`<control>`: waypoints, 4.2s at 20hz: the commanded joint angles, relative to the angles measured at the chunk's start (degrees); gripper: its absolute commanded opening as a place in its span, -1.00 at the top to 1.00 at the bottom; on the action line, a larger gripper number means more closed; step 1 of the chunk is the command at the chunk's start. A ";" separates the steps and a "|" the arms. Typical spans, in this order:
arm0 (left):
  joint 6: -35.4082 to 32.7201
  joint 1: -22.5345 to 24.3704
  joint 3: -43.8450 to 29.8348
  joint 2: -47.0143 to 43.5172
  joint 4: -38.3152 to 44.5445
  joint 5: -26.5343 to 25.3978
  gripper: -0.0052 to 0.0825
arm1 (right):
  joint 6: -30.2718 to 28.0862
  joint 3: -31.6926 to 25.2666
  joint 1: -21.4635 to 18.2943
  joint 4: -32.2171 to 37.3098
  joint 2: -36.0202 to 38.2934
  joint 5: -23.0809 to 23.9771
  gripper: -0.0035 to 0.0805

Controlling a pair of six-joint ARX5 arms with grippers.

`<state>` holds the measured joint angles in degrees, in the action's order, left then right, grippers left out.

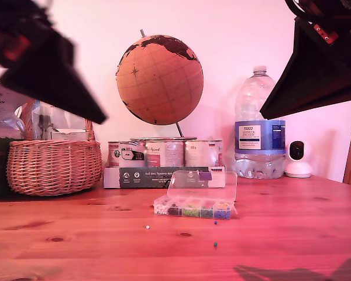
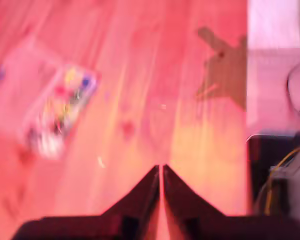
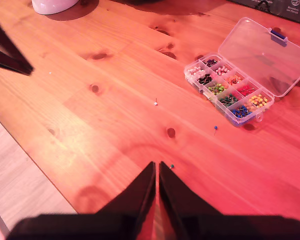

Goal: Sort the loose pins on the table into their correct compartments

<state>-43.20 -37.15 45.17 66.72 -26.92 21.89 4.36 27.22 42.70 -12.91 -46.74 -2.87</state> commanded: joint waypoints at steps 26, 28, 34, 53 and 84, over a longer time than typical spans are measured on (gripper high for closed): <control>-47.28 0.33 28.06 34.84 -18.18 -9.42 0.50 | -0.35 0.96 -0.11 -2.38 -0.35 -0.20 0.95; -47.34 0.79 30.21 36.63 -18.21 -9.01 0.50 | -0.37 0.96 -0.11 -2.43 -0.35 -0.20 0.95; -49.44 1.20 36.96 42.77 -19.89 -7.04 0.50 | -0.42 0.96 -0.11 -2.43 -0.35 -0.17 0.95; -56.30 3.56 38.88 49.31 -21.99 -6.95 0.50 | -1.60 0.96 -0.11 -2.73 -0.35 -0.20 0.95; -57.75 3.65 38.88 52.98 -20.59 -6.49 0.50 | -1.57 0.96 -0.11 -2.91 -0.35 -0.22 0.95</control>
<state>-100.71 -33.58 84.01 117.54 -47.57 14.98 2.92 27.27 42.68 -15.99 -46.74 -2.90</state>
